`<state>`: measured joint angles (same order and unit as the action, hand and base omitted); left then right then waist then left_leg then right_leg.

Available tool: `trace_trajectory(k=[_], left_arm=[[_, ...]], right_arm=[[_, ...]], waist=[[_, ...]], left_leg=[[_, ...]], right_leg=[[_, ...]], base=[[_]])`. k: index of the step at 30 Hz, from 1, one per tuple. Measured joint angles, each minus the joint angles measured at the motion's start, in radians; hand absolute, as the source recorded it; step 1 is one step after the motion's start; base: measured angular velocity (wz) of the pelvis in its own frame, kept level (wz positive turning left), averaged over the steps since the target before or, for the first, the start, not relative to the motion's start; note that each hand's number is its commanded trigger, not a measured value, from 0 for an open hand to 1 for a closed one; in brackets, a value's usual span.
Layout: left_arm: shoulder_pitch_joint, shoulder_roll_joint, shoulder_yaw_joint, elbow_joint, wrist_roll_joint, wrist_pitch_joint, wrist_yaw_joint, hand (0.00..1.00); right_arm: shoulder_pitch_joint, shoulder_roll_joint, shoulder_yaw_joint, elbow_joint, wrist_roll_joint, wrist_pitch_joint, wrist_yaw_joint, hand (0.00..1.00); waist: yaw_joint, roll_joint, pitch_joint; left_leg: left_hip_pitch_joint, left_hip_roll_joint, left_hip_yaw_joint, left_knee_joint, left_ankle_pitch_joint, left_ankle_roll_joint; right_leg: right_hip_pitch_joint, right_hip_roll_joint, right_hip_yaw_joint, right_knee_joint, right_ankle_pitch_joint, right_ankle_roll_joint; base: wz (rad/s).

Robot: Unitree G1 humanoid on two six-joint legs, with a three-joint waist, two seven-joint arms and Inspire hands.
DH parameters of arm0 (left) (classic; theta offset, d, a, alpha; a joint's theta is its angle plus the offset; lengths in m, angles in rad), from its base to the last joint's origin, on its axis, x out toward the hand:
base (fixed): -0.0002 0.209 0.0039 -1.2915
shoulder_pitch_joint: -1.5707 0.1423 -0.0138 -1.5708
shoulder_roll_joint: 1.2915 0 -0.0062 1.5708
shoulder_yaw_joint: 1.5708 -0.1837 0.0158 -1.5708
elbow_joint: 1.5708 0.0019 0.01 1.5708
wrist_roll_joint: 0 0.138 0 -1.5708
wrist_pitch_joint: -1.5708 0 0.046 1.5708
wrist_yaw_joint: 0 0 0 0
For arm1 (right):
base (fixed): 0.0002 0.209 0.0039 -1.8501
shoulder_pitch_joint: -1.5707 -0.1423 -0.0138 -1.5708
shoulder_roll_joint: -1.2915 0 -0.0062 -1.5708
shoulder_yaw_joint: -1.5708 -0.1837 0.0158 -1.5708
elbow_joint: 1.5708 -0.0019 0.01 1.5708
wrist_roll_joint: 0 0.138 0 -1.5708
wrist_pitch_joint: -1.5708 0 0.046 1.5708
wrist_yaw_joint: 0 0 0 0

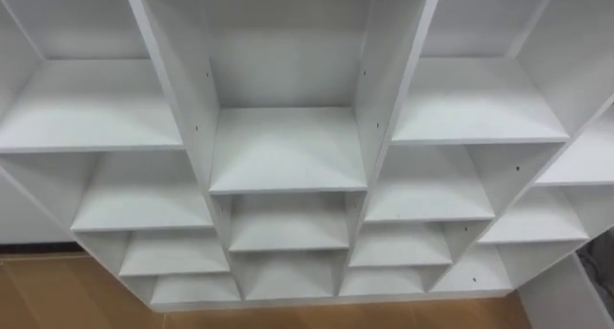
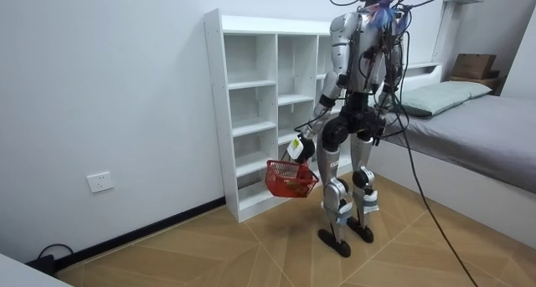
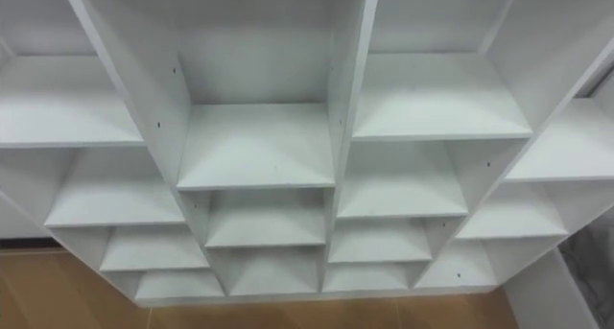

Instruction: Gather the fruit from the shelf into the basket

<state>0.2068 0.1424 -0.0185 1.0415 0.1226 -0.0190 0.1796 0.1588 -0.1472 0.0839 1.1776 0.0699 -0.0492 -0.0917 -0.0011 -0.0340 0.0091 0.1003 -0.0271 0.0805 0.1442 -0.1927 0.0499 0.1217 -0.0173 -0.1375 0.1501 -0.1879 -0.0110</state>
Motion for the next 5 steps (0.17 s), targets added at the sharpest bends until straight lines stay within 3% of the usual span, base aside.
trace_trajectory(k=[5], left_arm=[[0.005,-0.01,0.033,0.0,0.006,0.03,0.002,1.0]], right_arm=[[0.016,-0.001,-0.021,0.006,-0.013,0.023,0.004,0.0]], waist=[[-0.006,0.005,-0.001]], left_leg=[[0.0,-0.001,0.0,0.0,-0.001,0.001]], right_leg=[[0.001,-0.001,-0.001,0.0,-0.001,0.001]], base=[[0.0]])
